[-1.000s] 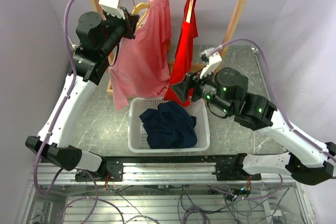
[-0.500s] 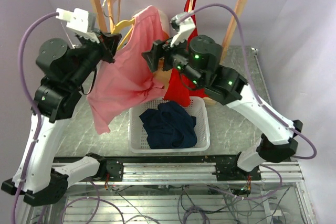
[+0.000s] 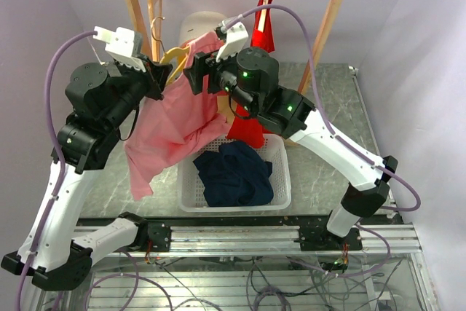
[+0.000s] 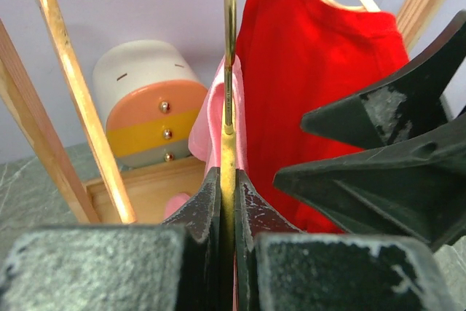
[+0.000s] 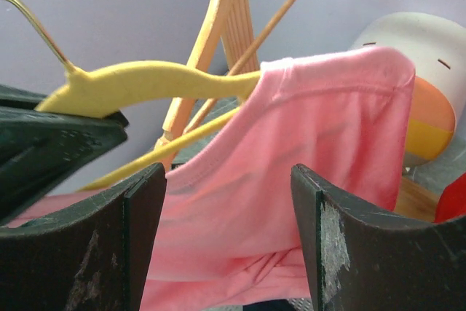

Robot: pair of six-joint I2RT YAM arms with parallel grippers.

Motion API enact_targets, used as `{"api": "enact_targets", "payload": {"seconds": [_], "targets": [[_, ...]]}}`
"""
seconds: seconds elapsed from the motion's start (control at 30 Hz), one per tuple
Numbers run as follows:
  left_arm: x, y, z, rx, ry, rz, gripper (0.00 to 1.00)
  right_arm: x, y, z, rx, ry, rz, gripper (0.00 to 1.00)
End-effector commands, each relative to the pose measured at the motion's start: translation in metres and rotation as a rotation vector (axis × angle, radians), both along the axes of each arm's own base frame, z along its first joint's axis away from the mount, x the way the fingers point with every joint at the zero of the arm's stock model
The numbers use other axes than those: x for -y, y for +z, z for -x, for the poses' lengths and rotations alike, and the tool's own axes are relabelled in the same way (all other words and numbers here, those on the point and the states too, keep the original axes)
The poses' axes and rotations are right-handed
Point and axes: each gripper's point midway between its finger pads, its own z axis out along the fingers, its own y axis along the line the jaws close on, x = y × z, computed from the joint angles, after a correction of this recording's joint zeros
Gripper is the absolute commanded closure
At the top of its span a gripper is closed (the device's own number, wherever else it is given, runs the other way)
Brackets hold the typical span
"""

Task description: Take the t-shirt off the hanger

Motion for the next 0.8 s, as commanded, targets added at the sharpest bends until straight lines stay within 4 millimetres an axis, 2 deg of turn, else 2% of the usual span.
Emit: {"api": "enact_targets", "payload": {"seconds": [0.0, 0.77], "targets": [[-0.002, 0.014, 0.003, 0.058, 0.012, 0.029, 0.93, 0.007, 0.024, 0.002, 0.033, -0.008, -0.080, 0.31], [0.003, 0.016, 0.009, 0.083, -0.030, 0.058, 0.93, -0.022, -0.028, -0.020, -0.051, -0.006, -0.024, 0.32]]}}
